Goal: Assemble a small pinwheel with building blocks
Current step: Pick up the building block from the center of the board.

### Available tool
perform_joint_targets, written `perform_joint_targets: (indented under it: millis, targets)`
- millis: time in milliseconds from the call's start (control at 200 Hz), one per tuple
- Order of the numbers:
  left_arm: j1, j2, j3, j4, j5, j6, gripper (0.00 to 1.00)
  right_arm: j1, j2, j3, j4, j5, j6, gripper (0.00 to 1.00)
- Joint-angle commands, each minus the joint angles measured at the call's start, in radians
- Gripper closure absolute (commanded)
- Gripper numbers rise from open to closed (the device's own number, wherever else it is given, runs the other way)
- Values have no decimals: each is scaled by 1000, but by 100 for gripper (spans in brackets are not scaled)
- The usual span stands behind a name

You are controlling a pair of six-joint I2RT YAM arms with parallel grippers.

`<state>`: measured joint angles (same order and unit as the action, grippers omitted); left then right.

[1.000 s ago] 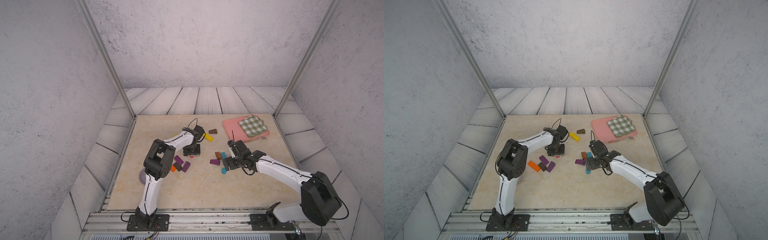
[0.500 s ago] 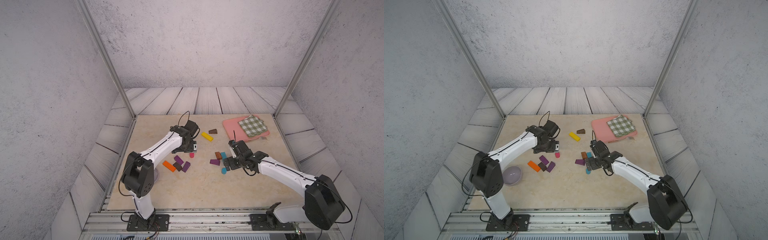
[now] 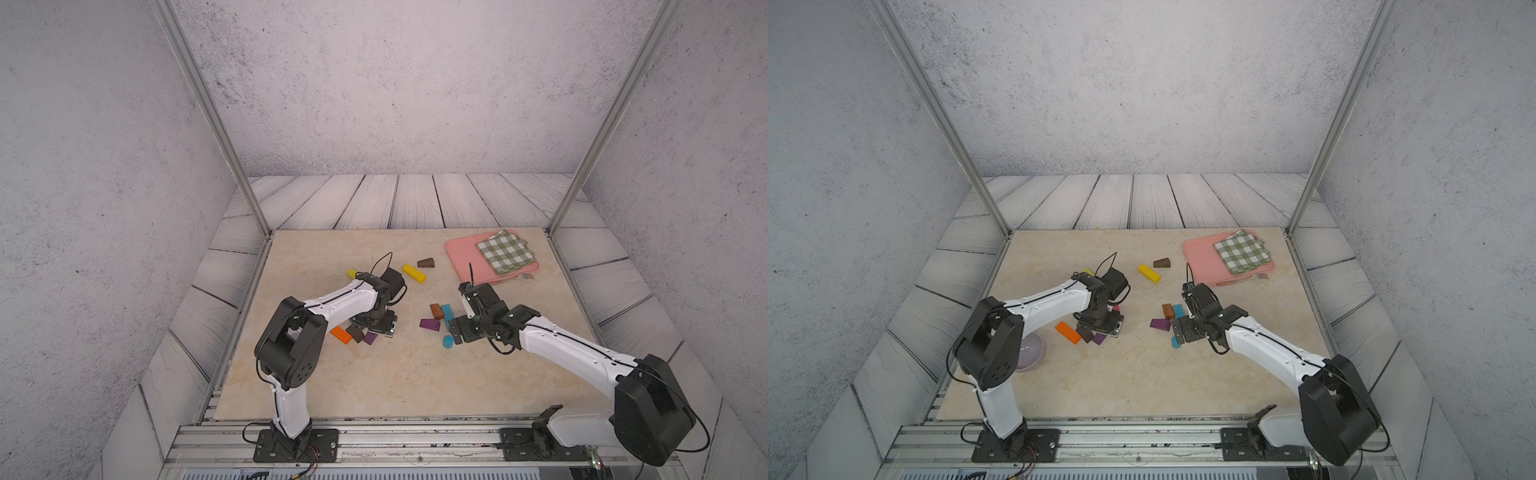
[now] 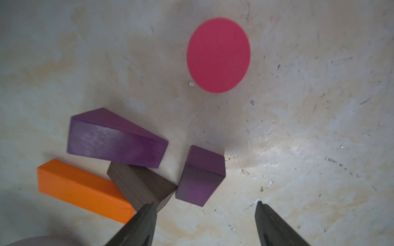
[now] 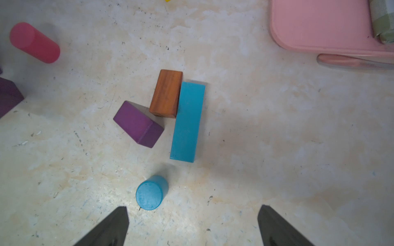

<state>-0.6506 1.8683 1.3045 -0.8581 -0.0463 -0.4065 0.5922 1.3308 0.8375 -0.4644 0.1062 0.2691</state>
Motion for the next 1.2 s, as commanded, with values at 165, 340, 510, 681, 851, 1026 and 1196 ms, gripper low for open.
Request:
perform_joint_targets:
  millis: [165,340,510,681,851,1026,1196]
  targets:
    - [50,81,50,18,33,11,37,-3,-35,-18,-23,1,-2,1]
    - [60,86,49,26,43,9,47,-3,-36,-24,-20,1,1,1]
    - [76,106,44,38,89,29,57,-3,-33,-20,-19,-4,7,1]
    - [89,108,33,46,123,19,63,-7,-66,-42,16,-60,29,1]
    - [132,101,57,37,173,-38,85,-66,-140,-87,85,-142,91,1]
    - [209,-91,-49,264,389,-233,85,-32,-178,-37,121,-265,151,6]
    - [227,-274,-252,772,607,-530,85,172,-65,97,125,-221,101,24]
